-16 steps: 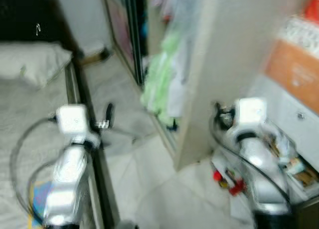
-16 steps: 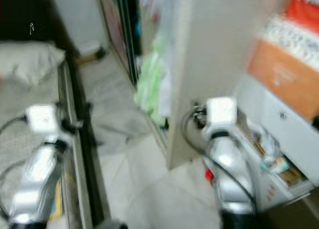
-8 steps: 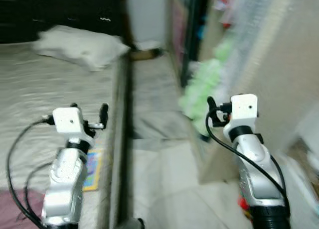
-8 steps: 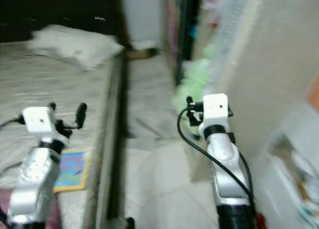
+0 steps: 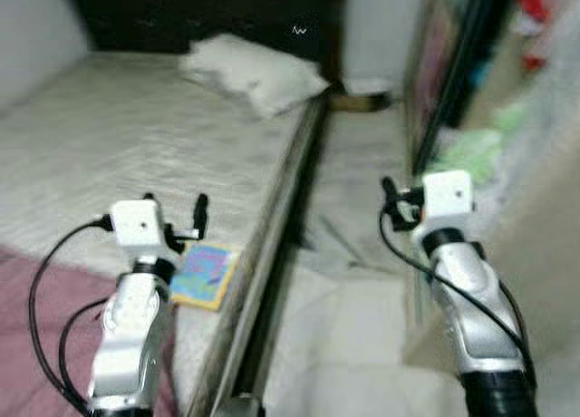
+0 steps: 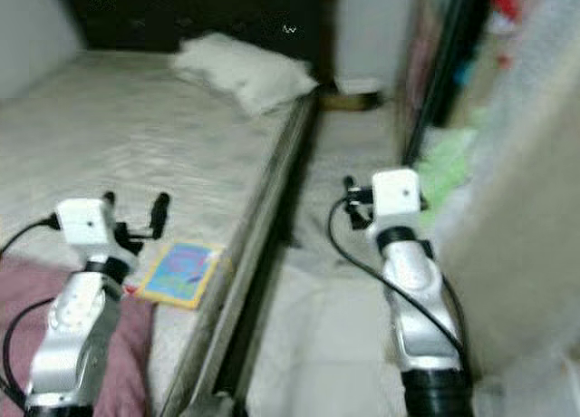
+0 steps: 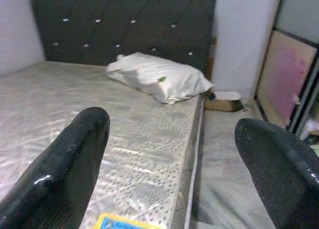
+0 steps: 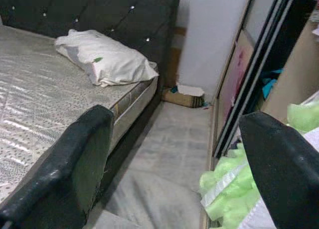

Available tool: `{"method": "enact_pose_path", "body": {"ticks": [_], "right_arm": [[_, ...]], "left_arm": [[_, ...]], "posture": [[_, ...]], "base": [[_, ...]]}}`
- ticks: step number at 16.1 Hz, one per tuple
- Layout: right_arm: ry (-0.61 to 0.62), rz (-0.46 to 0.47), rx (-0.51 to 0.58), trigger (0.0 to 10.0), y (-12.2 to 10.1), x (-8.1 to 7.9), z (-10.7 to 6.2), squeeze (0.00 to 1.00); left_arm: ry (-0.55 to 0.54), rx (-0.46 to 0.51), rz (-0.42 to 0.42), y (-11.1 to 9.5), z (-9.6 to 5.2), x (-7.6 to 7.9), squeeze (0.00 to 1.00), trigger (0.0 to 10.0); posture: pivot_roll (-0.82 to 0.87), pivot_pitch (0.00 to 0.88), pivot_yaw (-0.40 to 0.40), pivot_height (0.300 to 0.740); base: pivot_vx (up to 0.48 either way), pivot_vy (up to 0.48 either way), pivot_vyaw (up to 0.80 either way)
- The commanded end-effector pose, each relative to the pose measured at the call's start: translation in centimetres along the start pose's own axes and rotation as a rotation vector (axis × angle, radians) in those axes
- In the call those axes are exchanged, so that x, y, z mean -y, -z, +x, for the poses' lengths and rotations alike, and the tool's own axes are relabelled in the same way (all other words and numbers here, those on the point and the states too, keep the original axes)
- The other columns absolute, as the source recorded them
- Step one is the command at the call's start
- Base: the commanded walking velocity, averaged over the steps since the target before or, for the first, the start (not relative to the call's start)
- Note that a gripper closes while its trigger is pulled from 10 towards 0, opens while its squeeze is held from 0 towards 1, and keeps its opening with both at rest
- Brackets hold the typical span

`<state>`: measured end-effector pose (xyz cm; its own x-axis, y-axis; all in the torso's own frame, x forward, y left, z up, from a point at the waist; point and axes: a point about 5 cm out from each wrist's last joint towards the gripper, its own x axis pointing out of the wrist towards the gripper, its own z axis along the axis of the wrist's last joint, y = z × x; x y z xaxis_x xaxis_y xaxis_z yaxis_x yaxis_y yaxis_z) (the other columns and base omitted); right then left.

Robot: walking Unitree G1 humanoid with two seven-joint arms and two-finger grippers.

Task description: Clean up the room

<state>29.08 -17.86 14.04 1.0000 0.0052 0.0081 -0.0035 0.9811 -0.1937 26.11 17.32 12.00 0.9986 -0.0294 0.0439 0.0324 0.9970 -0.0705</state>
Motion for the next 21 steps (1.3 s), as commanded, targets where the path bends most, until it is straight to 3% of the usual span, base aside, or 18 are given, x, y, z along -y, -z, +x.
{"method": "enact_pose_path", "body": {"ticks": [1,21], "right_arm": [[-0.023,0.013,0.024,10.0,-0.5,-0.5,0.4,0.00],[-0.089,0.019,0.065,10.0,-1.1,-1.6,1.2,0.00]], "left_arm": [[0.015,0.011,-0.008,-0.4,0.0,-0.3,0.00,10.0],[0.008,0.018,0.015,-0.5,0.3,-0.2,0.00,10.0]], "posture": [[-0.01,0.000,0.021,0.740],[-0.01,0.001,0.020,0.740]], "base": [[0.000,0.000,0.80],[0.000,0.000,0.80]]}}
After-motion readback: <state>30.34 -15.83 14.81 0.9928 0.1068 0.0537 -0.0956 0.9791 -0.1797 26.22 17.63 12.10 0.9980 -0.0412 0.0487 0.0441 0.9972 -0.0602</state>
